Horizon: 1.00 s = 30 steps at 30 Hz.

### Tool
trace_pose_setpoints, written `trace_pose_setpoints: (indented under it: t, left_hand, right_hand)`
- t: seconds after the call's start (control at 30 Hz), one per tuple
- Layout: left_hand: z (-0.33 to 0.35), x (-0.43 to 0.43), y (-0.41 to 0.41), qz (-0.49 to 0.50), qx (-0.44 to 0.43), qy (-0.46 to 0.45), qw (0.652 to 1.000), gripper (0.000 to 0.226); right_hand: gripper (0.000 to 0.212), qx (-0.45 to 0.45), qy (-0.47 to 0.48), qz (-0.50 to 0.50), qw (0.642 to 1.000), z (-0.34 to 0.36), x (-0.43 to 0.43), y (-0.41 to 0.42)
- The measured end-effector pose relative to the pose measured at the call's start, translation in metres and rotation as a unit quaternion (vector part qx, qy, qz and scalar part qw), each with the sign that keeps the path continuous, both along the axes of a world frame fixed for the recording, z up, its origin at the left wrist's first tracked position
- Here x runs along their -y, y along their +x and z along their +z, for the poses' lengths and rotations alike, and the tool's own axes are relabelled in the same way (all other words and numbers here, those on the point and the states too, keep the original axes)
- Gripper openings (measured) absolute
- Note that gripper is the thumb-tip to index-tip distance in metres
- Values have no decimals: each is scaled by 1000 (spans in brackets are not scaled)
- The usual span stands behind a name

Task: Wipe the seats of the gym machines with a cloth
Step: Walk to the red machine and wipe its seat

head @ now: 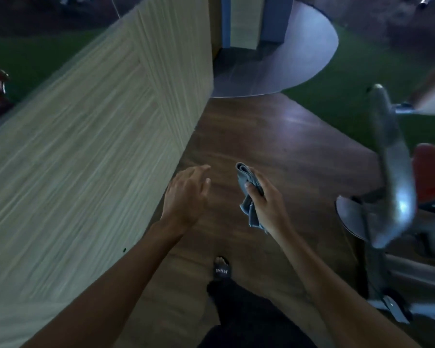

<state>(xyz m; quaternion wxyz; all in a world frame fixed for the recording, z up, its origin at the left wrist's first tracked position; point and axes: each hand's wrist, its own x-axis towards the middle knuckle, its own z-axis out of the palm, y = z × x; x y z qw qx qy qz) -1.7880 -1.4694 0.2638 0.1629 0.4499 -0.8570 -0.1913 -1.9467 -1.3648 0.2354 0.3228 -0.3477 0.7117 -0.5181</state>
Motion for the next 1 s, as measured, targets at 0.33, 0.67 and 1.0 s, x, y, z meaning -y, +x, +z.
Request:
trace_pose_setpoints:
  t: [0.33,0.67,1.0]
  left_hand:
    - [18,250,-109,-30,-7,5,999,38]
    - [3,490,-318,-193,-17,-15,981,34]
    - [4,564,-633,-457,15,-55,888,33]
  right_hand:
    - [35,-16,-15,-25,999,11,245,-92]
    - [33,35,-34,-191,980,-2,439,-267]
    - [32,10,-17,-432,902,-6,470,-490]
